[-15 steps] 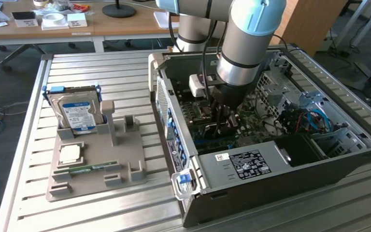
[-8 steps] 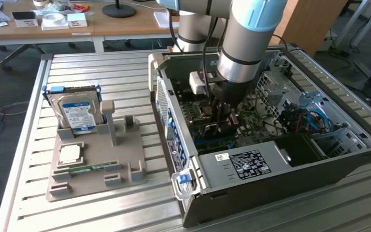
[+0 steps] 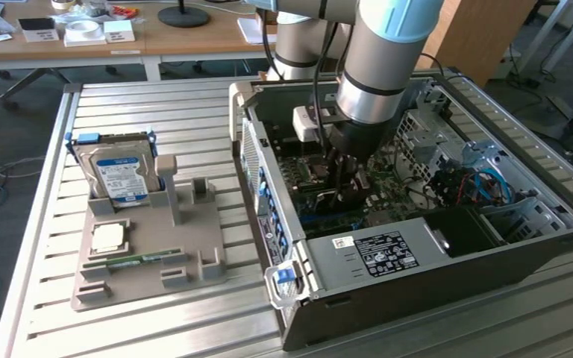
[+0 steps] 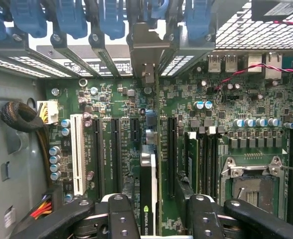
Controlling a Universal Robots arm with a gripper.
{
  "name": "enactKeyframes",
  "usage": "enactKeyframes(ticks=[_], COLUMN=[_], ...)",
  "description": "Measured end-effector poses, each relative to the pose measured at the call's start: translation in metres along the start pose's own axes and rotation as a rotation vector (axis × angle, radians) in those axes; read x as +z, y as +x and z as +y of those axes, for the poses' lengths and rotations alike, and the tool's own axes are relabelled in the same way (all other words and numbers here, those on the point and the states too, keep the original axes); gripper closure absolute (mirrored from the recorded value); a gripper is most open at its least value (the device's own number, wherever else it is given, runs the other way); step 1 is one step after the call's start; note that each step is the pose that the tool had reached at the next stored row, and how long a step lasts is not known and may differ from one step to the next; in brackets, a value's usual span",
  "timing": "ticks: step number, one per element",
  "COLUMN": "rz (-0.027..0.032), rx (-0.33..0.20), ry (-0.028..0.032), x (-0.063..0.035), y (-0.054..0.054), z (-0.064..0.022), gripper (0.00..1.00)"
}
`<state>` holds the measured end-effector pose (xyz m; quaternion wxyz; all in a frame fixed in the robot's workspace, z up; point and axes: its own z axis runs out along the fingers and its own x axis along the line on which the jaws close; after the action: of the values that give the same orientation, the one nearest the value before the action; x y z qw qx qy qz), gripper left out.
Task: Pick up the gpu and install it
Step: 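Insert the gpu into the slot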
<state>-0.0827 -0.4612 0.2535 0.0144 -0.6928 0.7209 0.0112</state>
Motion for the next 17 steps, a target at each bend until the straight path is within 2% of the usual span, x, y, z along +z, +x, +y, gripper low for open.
enactKeyframes(ticks=[2, 17], rz=[0.0030, 0.0034], rx=[0.000, 0.000], ry=[0.0001, 0.0000], x=[-0.0001, -0.0002], y=[0.0000, -0.0002], z=[0.0000, 0.0000], gripper=[0.54, 0.55])
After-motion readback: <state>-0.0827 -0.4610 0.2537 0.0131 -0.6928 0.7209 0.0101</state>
